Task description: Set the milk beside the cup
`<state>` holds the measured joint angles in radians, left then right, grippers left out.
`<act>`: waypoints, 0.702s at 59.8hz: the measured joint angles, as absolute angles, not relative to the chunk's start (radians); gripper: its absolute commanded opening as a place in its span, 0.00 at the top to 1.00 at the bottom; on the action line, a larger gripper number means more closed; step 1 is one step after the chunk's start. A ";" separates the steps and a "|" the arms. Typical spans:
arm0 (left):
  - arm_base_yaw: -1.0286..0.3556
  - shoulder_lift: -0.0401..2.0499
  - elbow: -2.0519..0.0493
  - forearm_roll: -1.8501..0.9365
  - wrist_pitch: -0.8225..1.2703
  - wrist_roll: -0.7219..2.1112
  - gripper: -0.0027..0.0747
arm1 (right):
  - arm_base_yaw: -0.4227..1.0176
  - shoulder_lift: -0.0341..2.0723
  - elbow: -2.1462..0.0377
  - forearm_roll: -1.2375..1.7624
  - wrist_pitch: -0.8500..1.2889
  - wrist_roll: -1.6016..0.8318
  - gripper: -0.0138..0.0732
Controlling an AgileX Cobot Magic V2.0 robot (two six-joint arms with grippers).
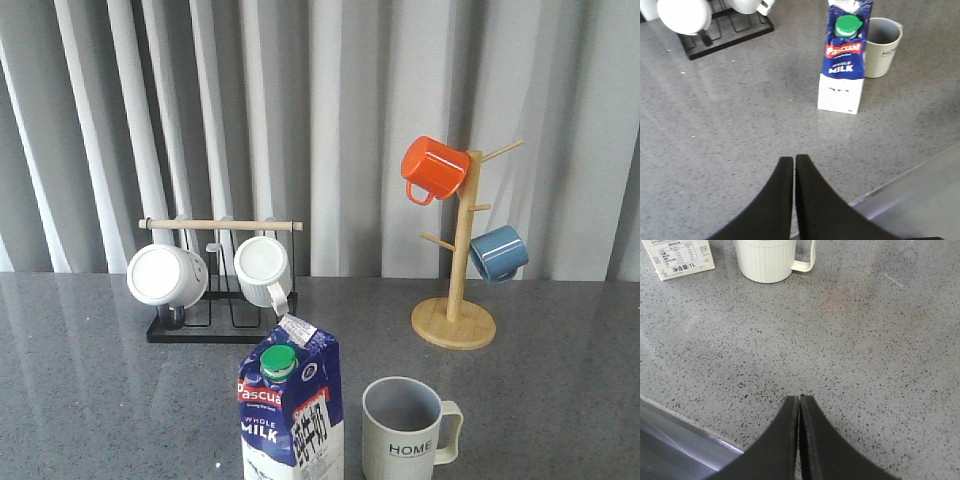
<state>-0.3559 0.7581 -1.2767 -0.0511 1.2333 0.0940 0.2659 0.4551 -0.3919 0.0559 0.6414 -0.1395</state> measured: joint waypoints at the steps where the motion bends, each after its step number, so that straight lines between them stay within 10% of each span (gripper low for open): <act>1: -0.356 0.746 -1.273 -0.040 1.233 0.094 0.97 | 0.266 0.455 -0.392 0.056 0.641 -0.139 0.85; 30: -0.356 0.664 -1.244 0.067 1.221 0.084 0.97 | 0.266 0.455 -0.392 0.056 0.640 -0.139 0.85; 42: -0.315 0.569 -0.985 0.051 0.844 0.075 0.97 | 0.266 0.455 -0.392 0.056 0.640 -0.139 0.85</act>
